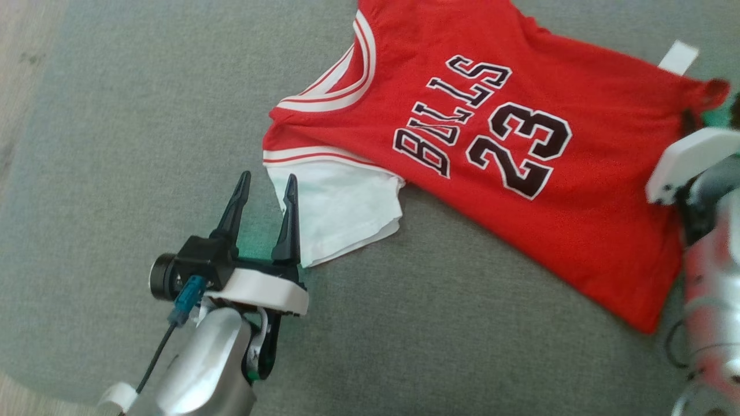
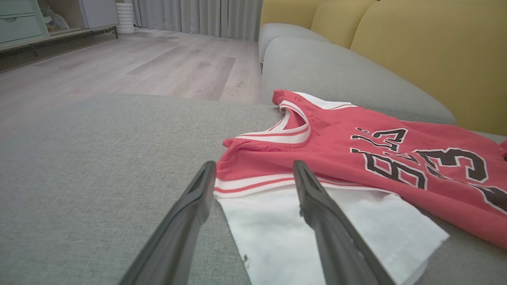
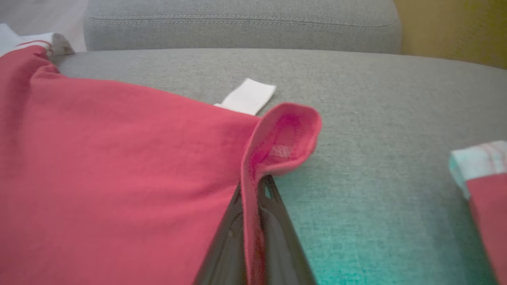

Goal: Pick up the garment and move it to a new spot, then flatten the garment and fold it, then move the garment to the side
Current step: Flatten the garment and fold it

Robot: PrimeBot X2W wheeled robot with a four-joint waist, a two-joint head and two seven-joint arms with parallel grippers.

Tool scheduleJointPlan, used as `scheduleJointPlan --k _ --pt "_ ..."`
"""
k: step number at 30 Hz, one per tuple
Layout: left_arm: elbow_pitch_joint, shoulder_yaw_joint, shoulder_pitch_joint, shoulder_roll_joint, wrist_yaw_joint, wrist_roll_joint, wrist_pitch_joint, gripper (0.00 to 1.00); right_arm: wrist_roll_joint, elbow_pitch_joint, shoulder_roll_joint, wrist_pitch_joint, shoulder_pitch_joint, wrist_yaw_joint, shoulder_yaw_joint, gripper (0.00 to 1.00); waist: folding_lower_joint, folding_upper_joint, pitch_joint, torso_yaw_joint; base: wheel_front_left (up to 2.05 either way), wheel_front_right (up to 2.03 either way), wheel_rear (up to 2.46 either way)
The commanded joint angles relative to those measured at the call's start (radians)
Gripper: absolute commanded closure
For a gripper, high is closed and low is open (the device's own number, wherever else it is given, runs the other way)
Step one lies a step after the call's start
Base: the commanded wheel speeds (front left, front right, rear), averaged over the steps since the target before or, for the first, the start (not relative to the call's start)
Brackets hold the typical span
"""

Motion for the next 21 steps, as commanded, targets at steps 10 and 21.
scheduleJointPlan --k 10,21 --pt "-0.030 0.064 -0.066 -0.032 -0.039 0.055 -0.009 0.00 -0.020 0.017 -0.242 0.002 -0.232 -0.002 0.129 1.00 0.0000 -0.0001 0.067 0.067 0.00 0.00 0.00" --pt "-0.024 0.070 -0.101 -0.055 -0.068 0.080 -0.010 0.00 -0.051 0.121 -0.326 -0.133 -0.402 -0.002 0.194 0.00 0.0000 -0.0001 0.094 0.116 0.00 0.00 0.00"
